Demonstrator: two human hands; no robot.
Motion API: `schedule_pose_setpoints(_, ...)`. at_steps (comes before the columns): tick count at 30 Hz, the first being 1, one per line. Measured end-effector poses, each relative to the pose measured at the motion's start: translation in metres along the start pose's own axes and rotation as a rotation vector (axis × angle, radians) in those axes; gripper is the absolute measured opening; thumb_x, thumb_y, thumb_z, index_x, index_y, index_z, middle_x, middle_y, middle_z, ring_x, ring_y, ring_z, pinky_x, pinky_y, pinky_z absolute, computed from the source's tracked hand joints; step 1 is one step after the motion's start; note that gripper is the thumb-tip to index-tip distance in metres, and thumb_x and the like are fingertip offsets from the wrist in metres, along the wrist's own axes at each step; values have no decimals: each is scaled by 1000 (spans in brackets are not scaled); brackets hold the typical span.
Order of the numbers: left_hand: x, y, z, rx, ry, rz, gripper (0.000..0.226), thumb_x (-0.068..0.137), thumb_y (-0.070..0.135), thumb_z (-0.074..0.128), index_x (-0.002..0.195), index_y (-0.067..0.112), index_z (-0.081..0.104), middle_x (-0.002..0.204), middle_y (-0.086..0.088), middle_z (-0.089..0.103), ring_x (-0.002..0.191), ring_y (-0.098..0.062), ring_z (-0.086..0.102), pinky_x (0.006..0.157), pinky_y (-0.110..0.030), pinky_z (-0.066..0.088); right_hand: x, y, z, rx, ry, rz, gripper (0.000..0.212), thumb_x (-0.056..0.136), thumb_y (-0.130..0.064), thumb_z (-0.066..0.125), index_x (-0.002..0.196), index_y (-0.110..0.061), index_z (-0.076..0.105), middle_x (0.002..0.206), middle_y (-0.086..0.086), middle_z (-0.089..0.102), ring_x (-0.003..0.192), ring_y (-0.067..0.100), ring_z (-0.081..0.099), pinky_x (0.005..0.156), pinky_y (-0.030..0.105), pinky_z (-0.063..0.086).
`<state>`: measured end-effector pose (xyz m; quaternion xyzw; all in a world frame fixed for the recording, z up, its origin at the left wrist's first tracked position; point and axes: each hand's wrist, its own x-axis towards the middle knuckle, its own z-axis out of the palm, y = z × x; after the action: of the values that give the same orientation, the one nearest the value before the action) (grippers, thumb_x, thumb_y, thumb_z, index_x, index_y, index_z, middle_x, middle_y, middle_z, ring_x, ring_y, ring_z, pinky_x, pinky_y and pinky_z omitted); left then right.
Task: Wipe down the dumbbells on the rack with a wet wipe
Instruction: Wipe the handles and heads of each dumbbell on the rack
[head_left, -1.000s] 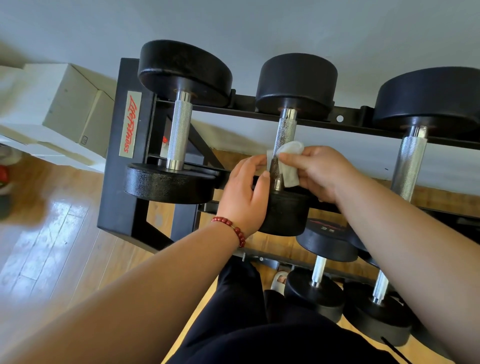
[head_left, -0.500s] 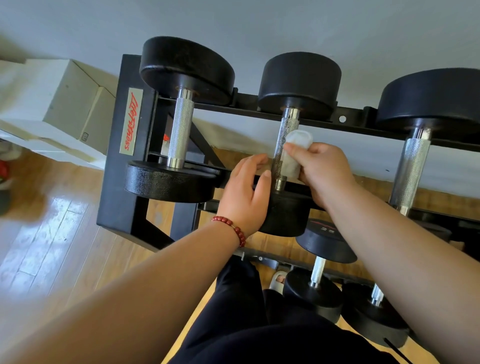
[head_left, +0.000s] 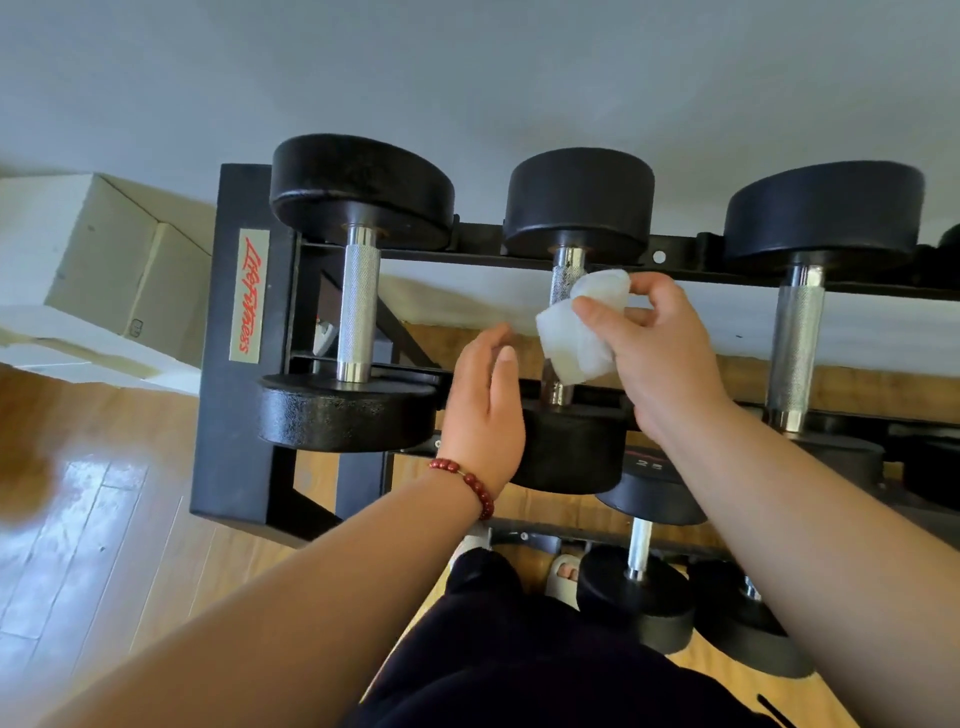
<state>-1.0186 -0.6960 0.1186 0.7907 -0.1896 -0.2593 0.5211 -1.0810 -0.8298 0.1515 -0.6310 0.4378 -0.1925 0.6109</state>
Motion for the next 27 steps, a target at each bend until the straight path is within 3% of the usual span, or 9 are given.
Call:
schedule_pose_setpoints(5, 19, 26, -25, -79, -60, 60, 31, 104, 31, 38, 132, 31, 51, 134, 12, 55, 125, 1, 48, 109, -25, 38, -9, -5, -1, 77, -138, 33, 11, 87, -32, 69, 96, -33, 64, 92, -7, 71, 89, 12, 68, 72, 32, 56)
schedule_pose_setpoints(8, 34, 37, -30, -217, -227, -69, 26, 97, 41, 47, 119, 36, 59, 125, 9, 64, 117, -6, 59, 105, -37, 46, -14, -7, 3, 113, -175, 64, 11, 87, -31, 69, 97, -26, 72, 94, -2, 74, 93, 19, 69, 85, 46, 57)
schedule_pose_setpoints(10, 36, 42, -31, -257, -335, -151, 17, 97, 34, 54, 109, 31, 66, 113, 2, 70, 108, -12, 65, 100, -39, 51, -17, -7, 5, 116, -151, 69, 10, 89, -30, 67, 98, -27, 71, 94, -3, 73, 93, 19, 69, 88, 49, 56)
schedule_pose_setpoints(15, 33, 41, -34, -292, -397, -204, 20, 94, 6, 59, 107, 18, 70, 105, -2, 74, 100, -13, 70, 94, -35, 55, -23, -11, 1, 131, -95, 55, 8, 97, -43, 52, 97, -42, 60, 107, -8, 62, 102, 15, 61, 93, 45, 53)
schedule_pose_setpoints(17, 34, 40, -37, -244, -403, -181, 21, 93, 7, 61, 104, 22, 70, 102, 1, 75, 98, -11, 70, 92, -32, 55, -24, -14, 0, 90, -130, 28, 6, 93, -46, 56, 99, -45, 55, 108, -12, 60, 98, 8, 60, 85, 34, 55)
schedule_pose_setpoints(20, 35, 42, -42, -213, -408, -152, 20, 92, 9, 62, 105, 23, 71, 101, 2, 75, 97, -11, 70, 92, -33, 55, -24, -12, 0, 28, -138, 3, 26, 87, -38, 67, 108, -46, 53, 104, -10, 60, 93, 5, 61, 71, 22, 51)
schedule_pose_setpoints(22, 36, 42, -44, -206, -394, -149, 19, 93, 10, 62, 106, 21, 71, 101, 1, 75, 97, -13, 70, 91, -35, 55, -23, -11, 0, 8, -110, 0, 27, 87, -35, 68, 111, -42, 55, 102, -8, 64, 94, 7, 61, 73, 25, 53)
schedule_pose_setpoints(25, 38, 38, -46, -236, -335, -198, 15, 94, 15, 62, 100, 23, 73, 102, 0, 74, 97, -16, 70, 91, -41, 56, -22, -11, 2, -12, -48, 7, 5, 92, -32, 64, 95, -35, 64, 95, -11, 66, 93, 6, 60, 84, 31, 52)
schedule_pose_setpoints(27, 40, 36, -45, -278, -286, -254, 14, 94, 19, 61, 100, 23, 73, 105, -4, 73, 98, -19, 70, 91, -45, 55, -21, -10, 3, -30, -5, 4, 6, 93, -30, 63, 88, -32, 65, 91, -9, 65, 90, 9, 58, 82, 30, 50)
